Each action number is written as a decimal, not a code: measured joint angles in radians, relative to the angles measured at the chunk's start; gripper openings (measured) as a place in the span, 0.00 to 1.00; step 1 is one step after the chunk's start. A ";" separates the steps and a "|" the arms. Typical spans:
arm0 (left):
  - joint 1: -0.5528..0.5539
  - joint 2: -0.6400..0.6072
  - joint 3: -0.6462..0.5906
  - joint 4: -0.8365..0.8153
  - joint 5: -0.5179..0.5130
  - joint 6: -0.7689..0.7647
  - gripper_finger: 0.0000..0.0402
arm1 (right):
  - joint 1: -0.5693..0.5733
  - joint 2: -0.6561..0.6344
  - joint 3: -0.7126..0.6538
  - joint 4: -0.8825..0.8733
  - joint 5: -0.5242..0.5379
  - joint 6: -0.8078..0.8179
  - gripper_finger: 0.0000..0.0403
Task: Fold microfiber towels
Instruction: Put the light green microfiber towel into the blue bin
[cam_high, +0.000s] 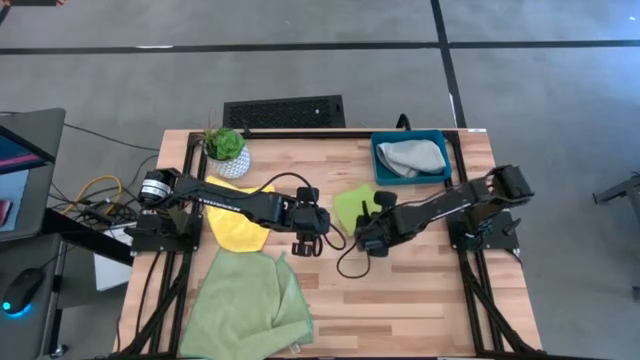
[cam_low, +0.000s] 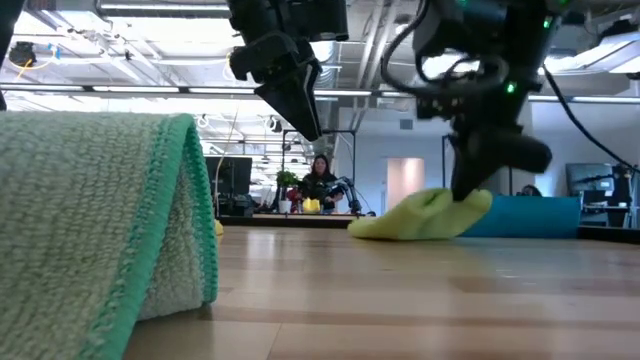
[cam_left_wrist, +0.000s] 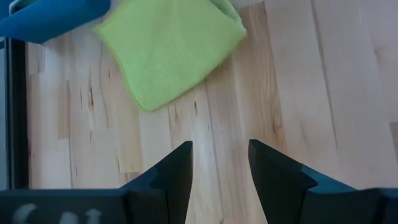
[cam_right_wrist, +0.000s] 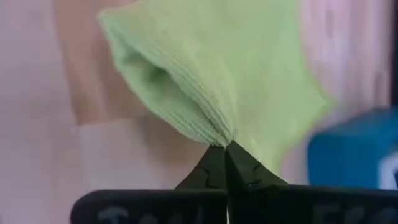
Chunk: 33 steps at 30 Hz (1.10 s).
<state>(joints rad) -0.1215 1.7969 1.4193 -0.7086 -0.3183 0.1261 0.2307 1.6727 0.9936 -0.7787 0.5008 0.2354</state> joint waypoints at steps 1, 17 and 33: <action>0.000 0.000 0.000 0.000 0.000 0.000 0.37 | -0.003 -0.023 0.000 -0.023 0.001 0.014 0.01; 0.000 0.000 0.000 0.030 -0.001 0.038 0.37 | -0.095 -0.351 0.002 -0.341 -0.049 0.245 0.01; 0.001 0.000 0.000 0.038 -0.004 0.046 0.37 | -0.431 -0.369 0.003 -0.414 0.174 0.087 0.01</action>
<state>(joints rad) -0.1207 1.7969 1.4195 -0.6708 -0.3222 0.1722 -0.2001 1.3033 0.9966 -1.1929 0.6750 0.3222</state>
